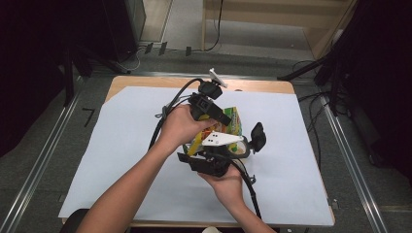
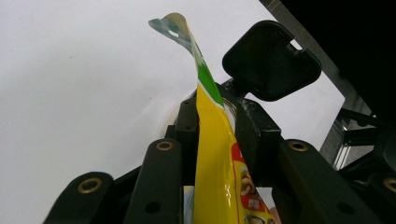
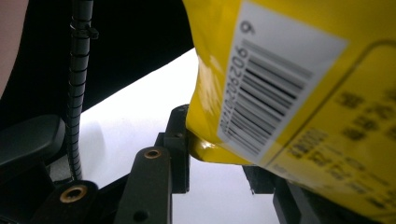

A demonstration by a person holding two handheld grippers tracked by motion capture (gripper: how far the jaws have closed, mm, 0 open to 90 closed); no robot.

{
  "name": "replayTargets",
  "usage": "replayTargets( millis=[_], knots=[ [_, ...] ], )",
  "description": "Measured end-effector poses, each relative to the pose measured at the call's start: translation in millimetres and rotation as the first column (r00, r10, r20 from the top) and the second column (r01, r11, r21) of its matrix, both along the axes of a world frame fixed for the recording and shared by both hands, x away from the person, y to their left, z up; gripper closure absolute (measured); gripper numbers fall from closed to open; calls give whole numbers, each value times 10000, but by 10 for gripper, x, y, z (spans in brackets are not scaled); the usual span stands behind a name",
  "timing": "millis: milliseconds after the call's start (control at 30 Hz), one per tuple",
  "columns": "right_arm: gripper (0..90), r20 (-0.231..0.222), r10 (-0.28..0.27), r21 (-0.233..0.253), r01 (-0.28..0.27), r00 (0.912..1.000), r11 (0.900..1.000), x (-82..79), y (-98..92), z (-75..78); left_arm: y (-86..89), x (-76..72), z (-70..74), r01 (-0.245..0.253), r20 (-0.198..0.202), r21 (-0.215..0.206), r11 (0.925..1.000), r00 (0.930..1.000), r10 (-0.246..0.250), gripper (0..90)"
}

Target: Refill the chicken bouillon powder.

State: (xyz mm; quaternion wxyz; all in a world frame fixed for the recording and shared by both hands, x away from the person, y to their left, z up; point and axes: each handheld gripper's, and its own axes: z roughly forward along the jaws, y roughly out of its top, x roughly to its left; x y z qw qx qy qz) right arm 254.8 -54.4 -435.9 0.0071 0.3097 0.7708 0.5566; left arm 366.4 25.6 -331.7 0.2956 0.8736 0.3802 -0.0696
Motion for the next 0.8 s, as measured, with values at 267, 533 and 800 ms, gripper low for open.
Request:
replayTargets(
  millis=[267,533,800],
  knots=[
    [677,3,6,-2,-6,10000,10000,0,3,-2,1,-1,-3,10,-4,44,10000,10000,-10,723],
    [677,23,14,-11,-14,10000,10000,-2,7,-5,-3,-5,-2,96,64,194,9998,9999,-98,741],
    [679,53,-6,-70,7,10000,10000,-5,11,-9,-16,-20,1,228,220,355,9991,9995,-236,765]
  ],
)
